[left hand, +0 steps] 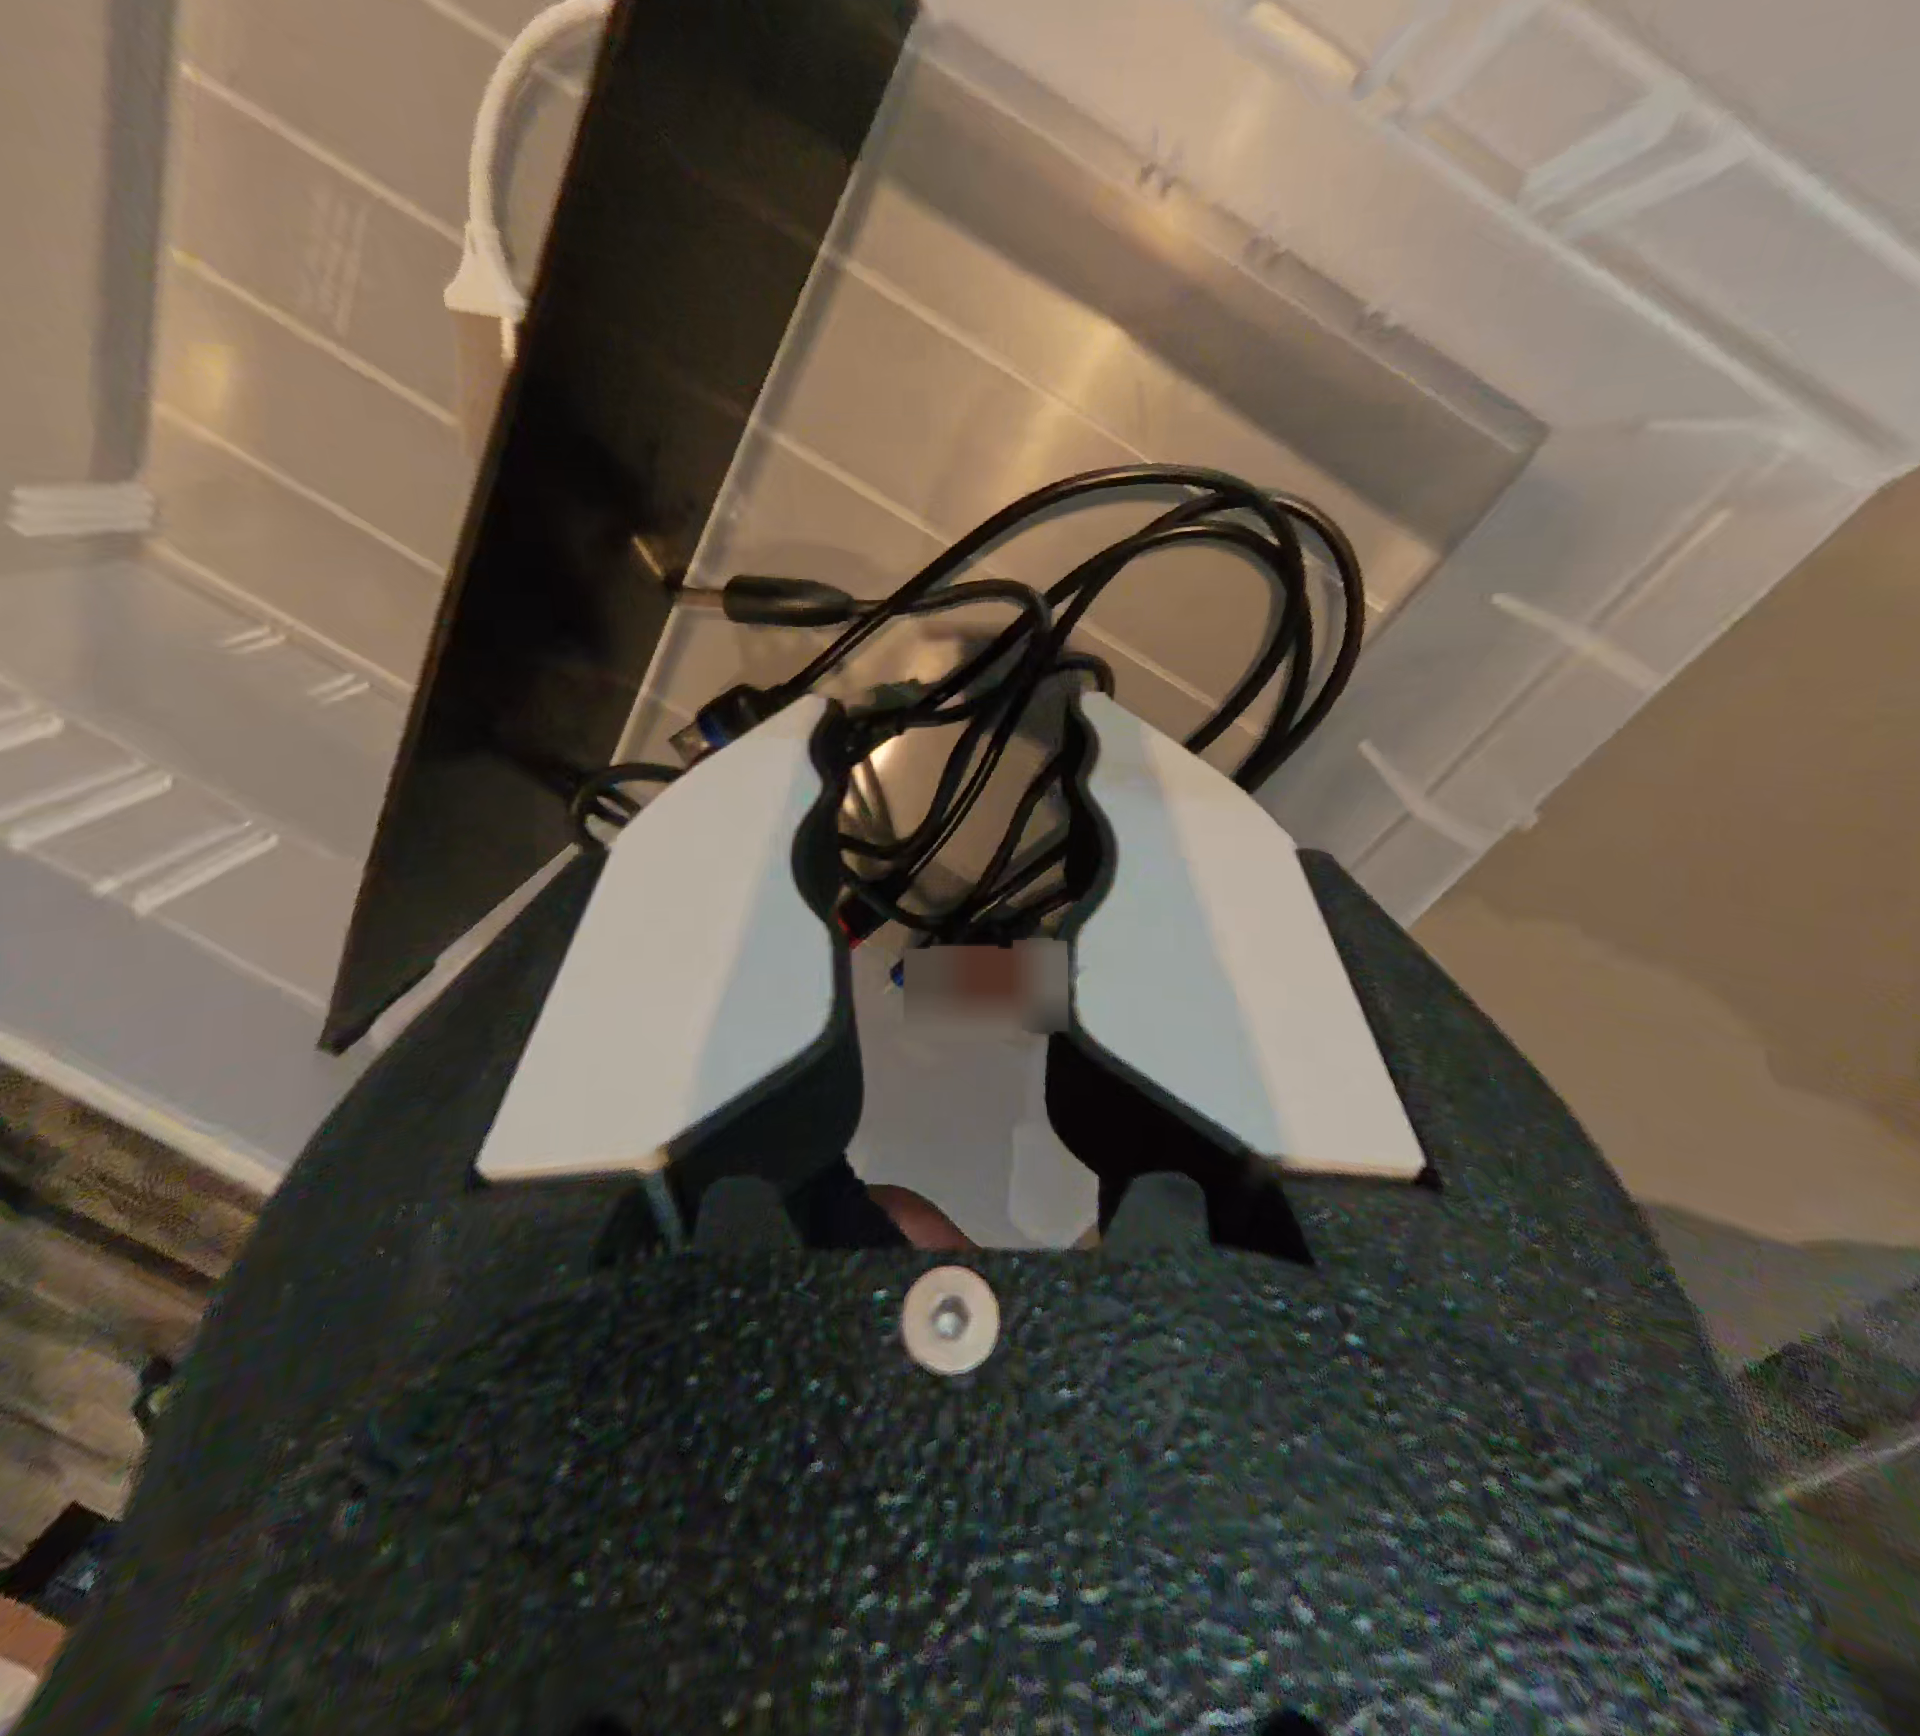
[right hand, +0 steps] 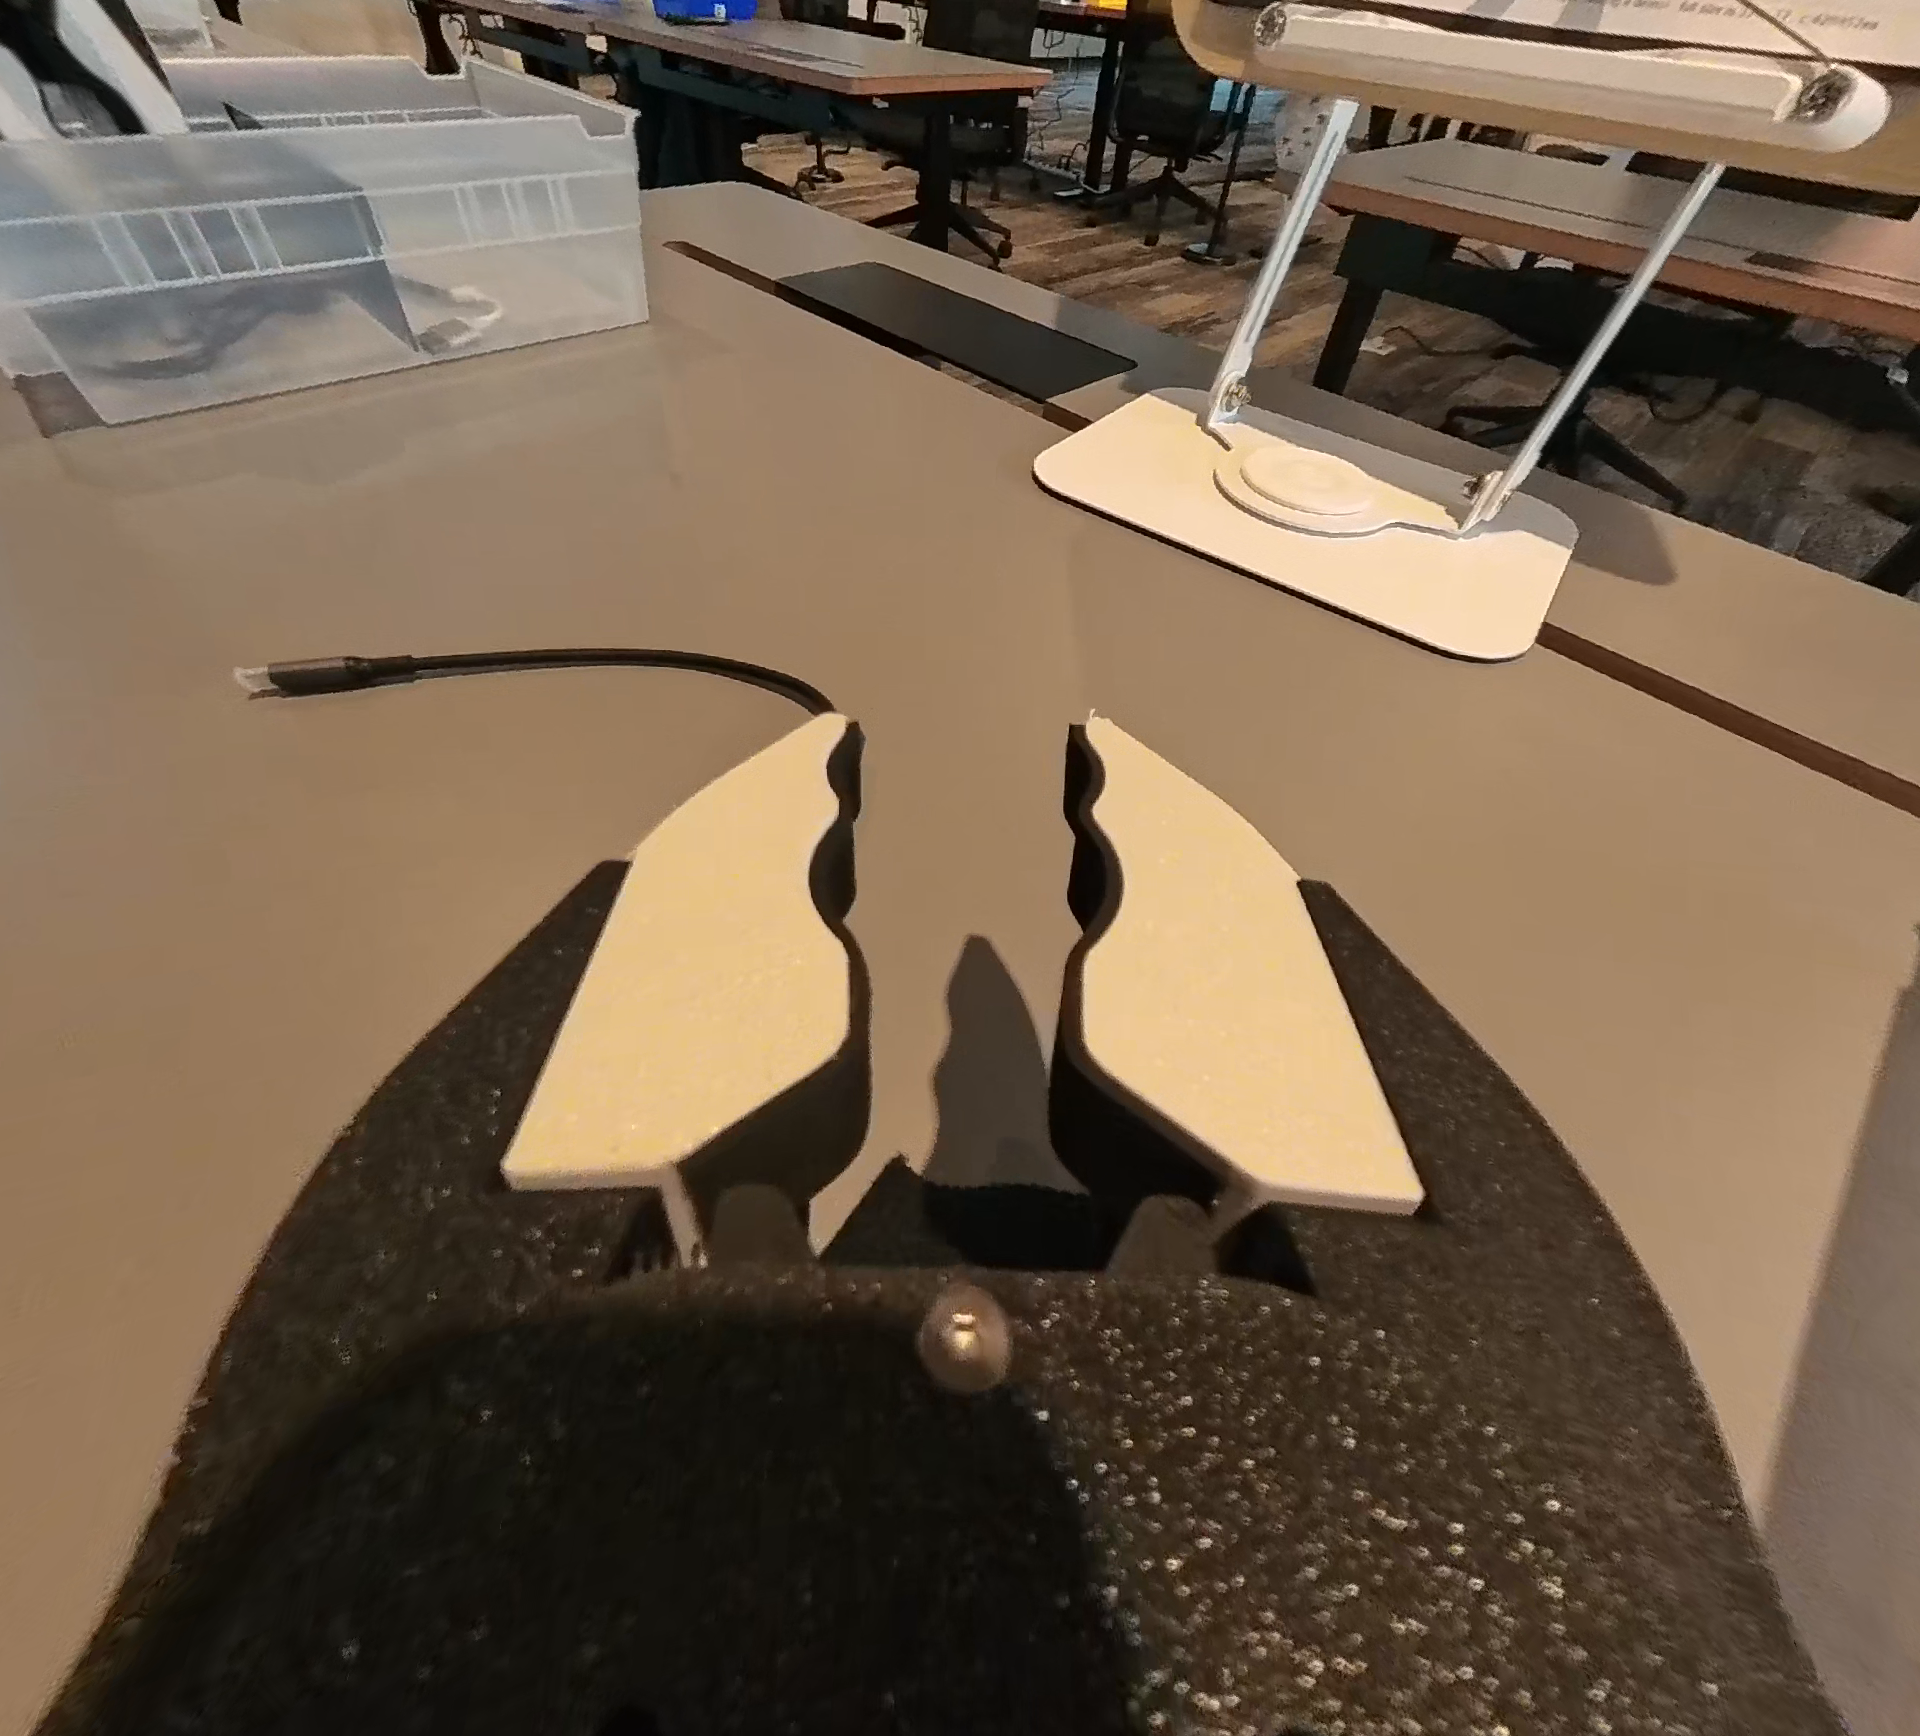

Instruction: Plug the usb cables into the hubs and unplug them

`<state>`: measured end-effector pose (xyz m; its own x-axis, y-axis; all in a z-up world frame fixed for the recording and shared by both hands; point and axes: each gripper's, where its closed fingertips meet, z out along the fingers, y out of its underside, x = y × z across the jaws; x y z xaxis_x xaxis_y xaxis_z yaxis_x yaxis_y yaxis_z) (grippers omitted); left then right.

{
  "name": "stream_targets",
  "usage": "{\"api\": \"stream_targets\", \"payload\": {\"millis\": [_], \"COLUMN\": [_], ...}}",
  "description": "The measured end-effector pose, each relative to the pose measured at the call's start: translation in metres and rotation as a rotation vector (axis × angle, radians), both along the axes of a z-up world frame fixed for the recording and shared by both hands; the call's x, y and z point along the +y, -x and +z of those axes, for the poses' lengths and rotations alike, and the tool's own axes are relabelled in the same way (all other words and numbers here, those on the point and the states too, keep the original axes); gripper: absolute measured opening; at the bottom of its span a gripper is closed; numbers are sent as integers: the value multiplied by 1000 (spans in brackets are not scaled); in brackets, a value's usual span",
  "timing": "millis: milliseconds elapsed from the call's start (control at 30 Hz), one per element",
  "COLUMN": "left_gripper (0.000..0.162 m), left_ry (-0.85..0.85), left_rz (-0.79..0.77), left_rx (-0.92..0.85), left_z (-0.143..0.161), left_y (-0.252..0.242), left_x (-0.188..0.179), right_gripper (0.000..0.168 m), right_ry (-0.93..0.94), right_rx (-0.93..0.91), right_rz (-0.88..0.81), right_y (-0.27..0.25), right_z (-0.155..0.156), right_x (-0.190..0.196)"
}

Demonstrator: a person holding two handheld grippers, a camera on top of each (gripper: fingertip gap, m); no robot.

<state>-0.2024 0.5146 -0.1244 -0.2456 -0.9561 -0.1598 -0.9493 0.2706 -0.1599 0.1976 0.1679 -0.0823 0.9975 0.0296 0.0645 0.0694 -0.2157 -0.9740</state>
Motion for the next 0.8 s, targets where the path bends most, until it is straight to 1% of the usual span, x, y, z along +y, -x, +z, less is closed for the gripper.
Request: {"api": "stream_targets", "payload": {"millis": [133,233,400,467,533,633,800], "left_gripper": [36,29,30,29,24,25,25], "left_ry": [29,24,14,17,37,-16,-82], "left_rz": [-22,-31,-62,-114,-189,-289,-371], "left_rx": [29,54,56,-15,-65,-16,110], "left_z": [-7,-13,-12,-6,-5,-12,-25], "left_y": [3,5,4,-7,-20,-28,-26], "left_x": [-7,-7,-9,-13,-24,-27,-12], "right_gripper": [37,37,37,37,37,37,37], "right_ry": [10,20,14,8,7,8,4], "right_rx": [-35,-61,-57,-39,-24,-16,-27], "right_rz": [7,12,14,13,12,12,12], "right_y": [4,6,6,5,4,3,4], "right_z": [-2,-3,-2,-1,-1,-1,0], "right_x": [1,1,1,1,1,1,0]}}
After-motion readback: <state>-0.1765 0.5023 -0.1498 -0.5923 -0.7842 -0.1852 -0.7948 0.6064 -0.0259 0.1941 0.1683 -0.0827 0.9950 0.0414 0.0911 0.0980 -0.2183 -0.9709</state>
